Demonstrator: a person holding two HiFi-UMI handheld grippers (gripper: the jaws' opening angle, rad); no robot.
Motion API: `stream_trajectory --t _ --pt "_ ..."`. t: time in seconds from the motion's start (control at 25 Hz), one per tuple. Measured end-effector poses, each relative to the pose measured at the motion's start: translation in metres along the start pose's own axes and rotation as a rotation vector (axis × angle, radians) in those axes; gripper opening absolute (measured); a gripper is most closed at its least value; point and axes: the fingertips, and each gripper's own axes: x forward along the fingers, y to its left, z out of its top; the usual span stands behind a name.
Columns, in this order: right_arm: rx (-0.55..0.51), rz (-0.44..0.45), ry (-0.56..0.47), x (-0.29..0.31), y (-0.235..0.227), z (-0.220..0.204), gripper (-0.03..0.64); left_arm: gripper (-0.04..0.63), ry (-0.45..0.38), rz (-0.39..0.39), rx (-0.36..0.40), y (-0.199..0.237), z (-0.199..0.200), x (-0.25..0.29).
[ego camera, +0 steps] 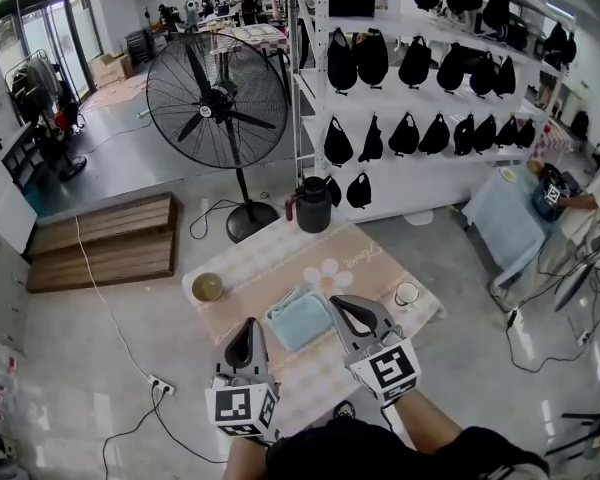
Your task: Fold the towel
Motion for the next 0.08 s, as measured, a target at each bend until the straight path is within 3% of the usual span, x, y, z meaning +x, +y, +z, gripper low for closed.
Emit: stream_trajectory --t 0.08 --pt "0.007 0.006 0.002 -0.0004 0.004 0.0012 0.0 0.005 0.003 -0.002 0.002 -0.0005 -0.0005 -0.0016"
